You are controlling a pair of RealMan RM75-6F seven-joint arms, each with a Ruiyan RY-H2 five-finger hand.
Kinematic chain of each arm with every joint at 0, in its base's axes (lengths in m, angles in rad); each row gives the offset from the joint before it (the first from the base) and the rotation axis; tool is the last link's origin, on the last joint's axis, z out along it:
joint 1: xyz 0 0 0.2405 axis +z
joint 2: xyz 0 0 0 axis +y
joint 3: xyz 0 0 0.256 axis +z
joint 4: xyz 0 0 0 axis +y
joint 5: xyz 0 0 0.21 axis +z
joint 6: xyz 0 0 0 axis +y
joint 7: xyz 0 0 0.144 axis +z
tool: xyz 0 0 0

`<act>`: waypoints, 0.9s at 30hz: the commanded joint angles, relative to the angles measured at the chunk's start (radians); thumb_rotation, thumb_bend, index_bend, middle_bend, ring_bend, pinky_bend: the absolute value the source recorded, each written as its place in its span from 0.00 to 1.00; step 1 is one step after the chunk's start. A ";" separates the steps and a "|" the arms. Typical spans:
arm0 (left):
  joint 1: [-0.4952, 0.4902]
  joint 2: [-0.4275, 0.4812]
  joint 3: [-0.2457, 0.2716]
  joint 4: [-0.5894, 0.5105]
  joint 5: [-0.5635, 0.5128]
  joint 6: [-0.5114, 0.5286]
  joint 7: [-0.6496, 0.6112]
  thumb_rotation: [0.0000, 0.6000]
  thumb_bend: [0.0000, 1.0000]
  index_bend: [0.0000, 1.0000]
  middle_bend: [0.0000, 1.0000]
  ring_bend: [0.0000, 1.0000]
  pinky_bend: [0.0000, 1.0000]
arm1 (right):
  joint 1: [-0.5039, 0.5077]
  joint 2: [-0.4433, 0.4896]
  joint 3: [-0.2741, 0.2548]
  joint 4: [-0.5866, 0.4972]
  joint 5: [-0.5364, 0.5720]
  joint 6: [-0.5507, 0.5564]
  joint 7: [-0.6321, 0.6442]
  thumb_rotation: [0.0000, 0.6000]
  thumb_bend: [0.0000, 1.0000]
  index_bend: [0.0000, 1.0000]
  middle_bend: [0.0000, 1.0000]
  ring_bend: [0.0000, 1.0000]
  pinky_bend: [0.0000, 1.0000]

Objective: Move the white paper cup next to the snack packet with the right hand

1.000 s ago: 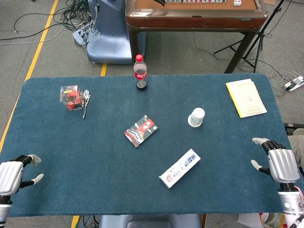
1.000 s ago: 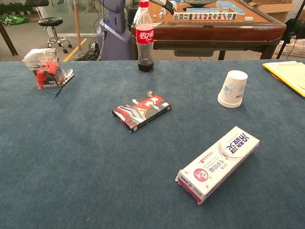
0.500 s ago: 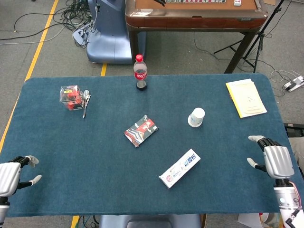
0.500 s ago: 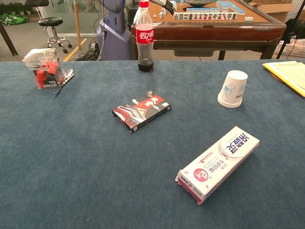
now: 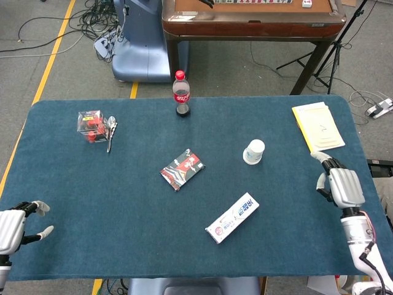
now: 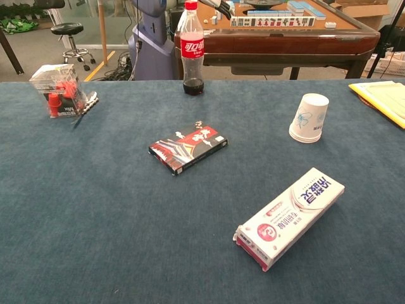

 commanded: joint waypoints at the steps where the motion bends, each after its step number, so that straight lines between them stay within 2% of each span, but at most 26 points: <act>1: 0.000 0.002 -0.001 -0.001 -0.001 0.001 -0.006 1.00 0.02 0.47 0.53 0.45 0.58 | 0.051 -0.003 0.038 -0.002 0.069 -0.073 0.012 1.00 1.00 0.17 0.17 0.18 0.36; 8: 0.000 0.007 -0.002 -0.002 -0.001 0.001 -0.021 1.00 0.02 0.47 0.53 0.45 0.58 | 0.145 -0.051 0.072 0.068 0.198 -0.191 -0.049 1.00 1.00 0.10 0.14 0.15 0.32; 15: -0.001 0.009 -0.001 0.000 -0.005 -0.005 -0.030 1.00 0.02 0.47 0.53 0.45 0.58 | 0.227 -0.123 0.095 0.154 0.305 -0.292 -0.070 1.00 1.00 0.10 0.14 0.15 0.31; 27: -0.002 0.012 -0.001 0.000 -0.010 -0.012 -0.043 1.00 0.02 0.47 0.53 0.45 0.58 | 0.310 -0.217 0.109 0.275 0.357 -0.405 -0.002 1.00 1.00 0.10 0.14 0.15 0.31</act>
